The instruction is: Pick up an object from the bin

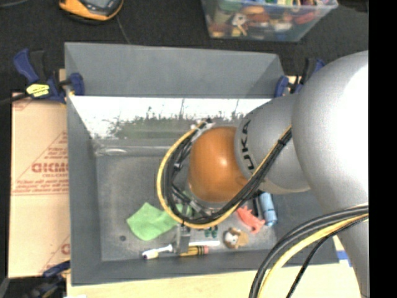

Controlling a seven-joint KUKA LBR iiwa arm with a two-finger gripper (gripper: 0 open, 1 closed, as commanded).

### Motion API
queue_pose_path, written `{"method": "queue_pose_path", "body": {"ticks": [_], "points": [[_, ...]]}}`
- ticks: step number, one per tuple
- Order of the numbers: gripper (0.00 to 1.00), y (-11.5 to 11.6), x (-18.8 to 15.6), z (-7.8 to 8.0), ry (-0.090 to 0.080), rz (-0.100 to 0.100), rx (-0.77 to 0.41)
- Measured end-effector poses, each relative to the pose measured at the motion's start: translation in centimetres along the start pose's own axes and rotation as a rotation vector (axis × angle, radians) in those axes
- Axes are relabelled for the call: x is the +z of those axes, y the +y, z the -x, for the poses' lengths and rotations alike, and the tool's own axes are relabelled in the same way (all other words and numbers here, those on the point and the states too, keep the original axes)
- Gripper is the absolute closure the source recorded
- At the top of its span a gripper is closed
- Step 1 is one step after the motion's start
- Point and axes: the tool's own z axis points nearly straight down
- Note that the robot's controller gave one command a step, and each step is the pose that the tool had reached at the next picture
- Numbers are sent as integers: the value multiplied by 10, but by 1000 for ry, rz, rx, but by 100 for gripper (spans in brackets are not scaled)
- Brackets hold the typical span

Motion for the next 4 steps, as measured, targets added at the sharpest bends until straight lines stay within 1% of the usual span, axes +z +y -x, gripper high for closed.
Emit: {"method": "queue_pose_path", "body": {"ticks": [1,2,3,4], "points": [[0,4,-2,2,-17,9,-257],[0,3,-2,9,-9,4,-28],[0,-9,-3,-19,-31,9,-289],[0,-19,-2,-18,-20,9,151]]}}
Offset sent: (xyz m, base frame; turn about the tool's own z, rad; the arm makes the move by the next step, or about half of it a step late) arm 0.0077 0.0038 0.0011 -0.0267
